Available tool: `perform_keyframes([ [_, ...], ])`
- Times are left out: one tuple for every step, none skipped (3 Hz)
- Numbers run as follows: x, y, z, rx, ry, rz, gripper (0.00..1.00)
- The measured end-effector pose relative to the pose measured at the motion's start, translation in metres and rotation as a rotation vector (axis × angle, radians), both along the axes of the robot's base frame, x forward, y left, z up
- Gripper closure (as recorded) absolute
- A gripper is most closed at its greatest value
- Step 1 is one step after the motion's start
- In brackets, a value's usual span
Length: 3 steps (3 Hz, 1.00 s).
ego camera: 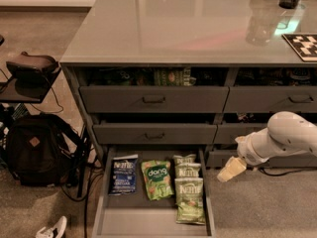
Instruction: Pick green jalapeno chip bag from bottom drawer and place on counter
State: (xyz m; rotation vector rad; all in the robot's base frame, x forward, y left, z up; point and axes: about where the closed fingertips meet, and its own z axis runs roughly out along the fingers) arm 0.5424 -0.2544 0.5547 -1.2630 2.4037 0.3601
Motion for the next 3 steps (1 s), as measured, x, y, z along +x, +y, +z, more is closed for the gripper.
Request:
perform_keyframes([
  [0.001, -0.002, -0.015, 0.017, 0.012, -0.018, 0.00],
  [0.004, 0.002, -0.046, 0.032, 0.017, -0.040, 0.00],
  [0.012, 0.003, -0.086, 0.055, 0.015, -0.088, 0.00],
])
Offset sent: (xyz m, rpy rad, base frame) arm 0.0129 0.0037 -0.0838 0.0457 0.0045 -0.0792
